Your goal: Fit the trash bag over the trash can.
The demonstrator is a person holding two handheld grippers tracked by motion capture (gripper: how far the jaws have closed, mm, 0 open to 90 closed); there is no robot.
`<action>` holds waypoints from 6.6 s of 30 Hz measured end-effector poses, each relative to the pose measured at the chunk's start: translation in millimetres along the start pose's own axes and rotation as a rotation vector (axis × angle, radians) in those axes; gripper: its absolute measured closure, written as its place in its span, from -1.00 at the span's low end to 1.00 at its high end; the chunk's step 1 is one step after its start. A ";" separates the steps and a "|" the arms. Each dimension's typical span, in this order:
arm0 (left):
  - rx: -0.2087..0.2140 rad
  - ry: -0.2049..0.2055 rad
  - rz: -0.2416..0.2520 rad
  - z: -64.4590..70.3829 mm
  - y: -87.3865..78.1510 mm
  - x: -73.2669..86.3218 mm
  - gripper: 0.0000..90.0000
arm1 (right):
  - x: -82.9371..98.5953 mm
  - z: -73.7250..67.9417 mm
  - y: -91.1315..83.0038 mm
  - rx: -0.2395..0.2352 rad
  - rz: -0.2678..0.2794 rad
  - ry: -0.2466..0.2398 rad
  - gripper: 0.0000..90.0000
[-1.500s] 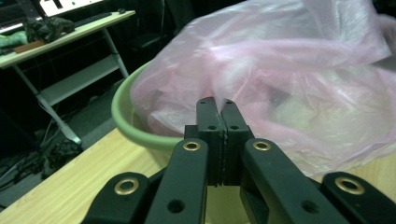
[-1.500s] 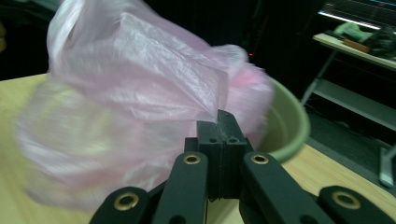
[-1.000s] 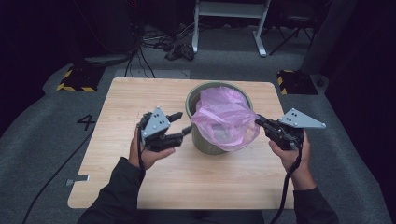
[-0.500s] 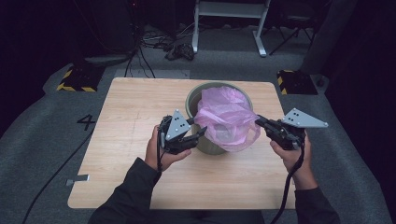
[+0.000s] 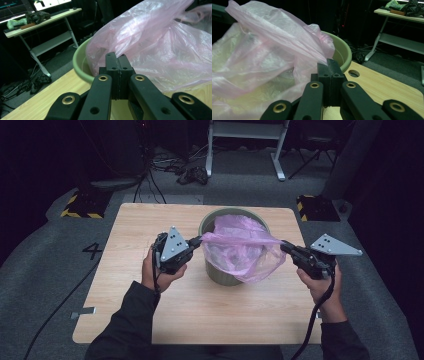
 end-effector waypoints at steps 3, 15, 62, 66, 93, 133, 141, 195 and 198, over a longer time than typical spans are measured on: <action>-0.034 -0.013 -0.004 -9.5 -4.6 2.8 0.93 | -1.0 -3.5 2.4 0.001 -0.011 -0.014 1.00; 0.018 -0.061 0.054 27.2 -34.0 23.1 -0.24 | -3.1 -9.0 12.6 -0.029 -0.027 0.009 1.00; 0.095 0.217 -0.048 65.6 16.6 31.2 -0.46 | -2.3 -8.7 15.6 -0.062 -0.058 0.004 0.99; 0.017 0.255 -0.069 63.5 23.2 32.0 0.02 | -2.0 -7.8 16.2 -0.074 -0.068 0.006 0.99; -0.025 0.079 -0.078 -34.8 -10.2 50.0 1.00 | 17.0 21.4 13.7 0.044 -0.132 0.077 1.00; 0.087 0.063 0.010 21.7 -6.4 18.7 -0.36 | -1.7 -37.4 -14.1 -0.088 -0.046 -0.059 -0.52; 0.121 -0.017 0.052 14.3 -5.9 17.2 -0.62 | 6.2 -53.1 -12.8 -0.136 -0.030 0.009 -0.62; 0.099 0.053 -0.012 -6.5 -41.4 41.2 -0.15 | 25.6 -14.2 -17.2 -0.050 -0.065 -0.061 -0.33; 0.107 0.085 0.003 12.4 -43.0 38.8 -0.24 | 13.3 -22.7 -17.3 -0.050 -0.053 -0.108 -0.31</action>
Point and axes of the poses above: each handheld gripper's, and its own axes: y roughly forward along the jaws, x roughly out of its underside, z roughly to its right, the point moved 2 cm from there along y, roughly forward along the jaws, and after that the axes turned 6 degrees about -y, right-handed, at the moved point
